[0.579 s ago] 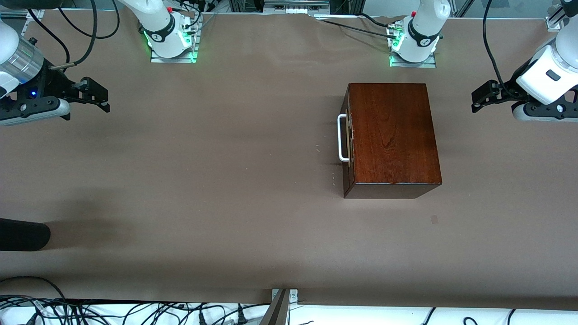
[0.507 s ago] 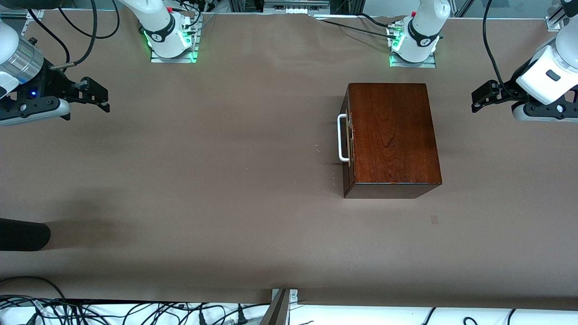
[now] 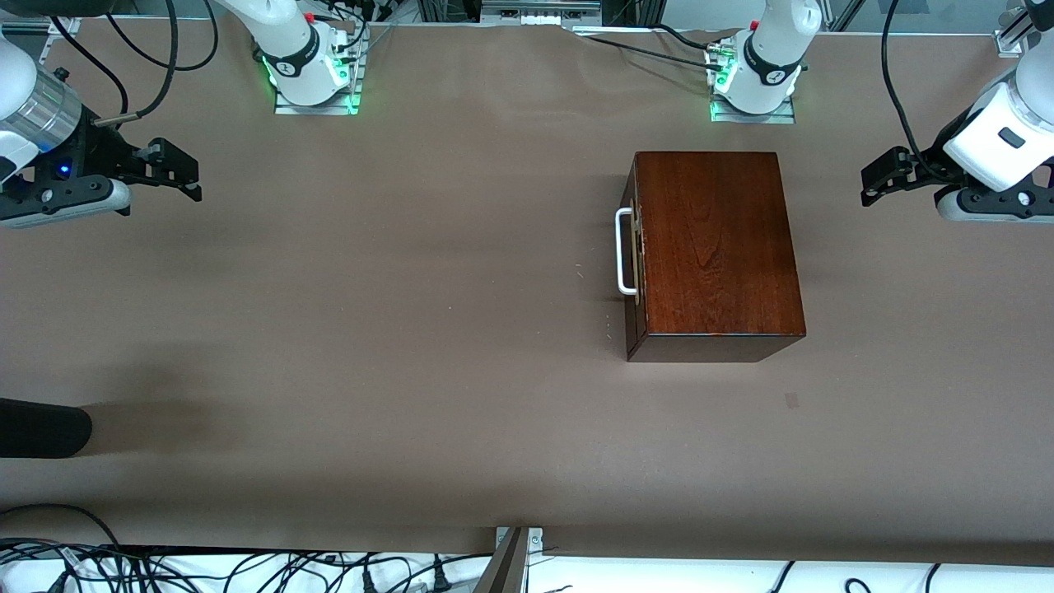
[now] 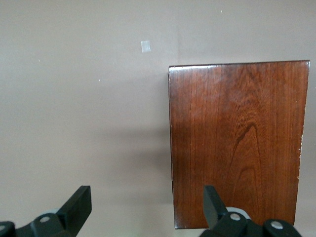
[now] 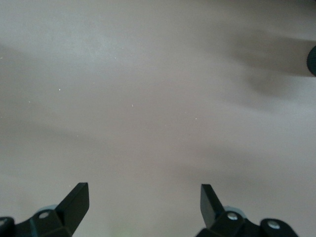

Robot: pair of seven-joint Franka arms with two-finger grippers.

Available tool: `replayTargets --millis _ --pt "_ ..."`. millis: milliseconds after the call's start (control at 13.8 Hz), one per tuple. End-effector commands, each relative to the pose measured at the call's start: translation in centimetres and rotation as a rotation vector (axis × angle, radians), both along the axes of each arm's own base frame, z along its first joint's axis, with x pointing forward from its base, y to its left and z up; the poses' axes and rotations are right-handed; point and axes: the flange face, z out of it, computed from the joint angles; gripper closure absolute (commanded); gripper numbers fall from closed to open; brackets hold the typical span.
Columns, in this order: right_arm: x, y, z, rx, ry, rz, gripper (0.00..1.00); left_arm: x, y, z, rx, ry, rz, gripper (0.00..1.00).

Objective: Open drawer, take yellow block, close drawer

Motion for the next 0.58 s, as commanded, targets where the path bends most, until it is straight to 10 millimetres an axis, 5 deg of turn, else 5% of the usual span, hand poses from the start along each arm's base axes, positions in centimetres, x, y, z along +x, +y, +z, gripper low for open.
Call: replayTargets --millis 0,217,507 --pt "0.0 -0.2 0.6 -0.014 0.006 -0.006 0.0 -0.6 -1.4 -0.1 -0.014 0.091 -0.021 0.0" --pt "0.0 -0.2 0.6 -0.013 0.009 -0.009 0.0 -1.7 -6.7 -2.5 -0.008 0.218 -0.166 0.0" --pt "-0.3 -0.2 0.3 -0.016 0.035 -0.009 0.0 -1.8 -19.3 -6.5 -0.006 0.167 -0.254 0.0"
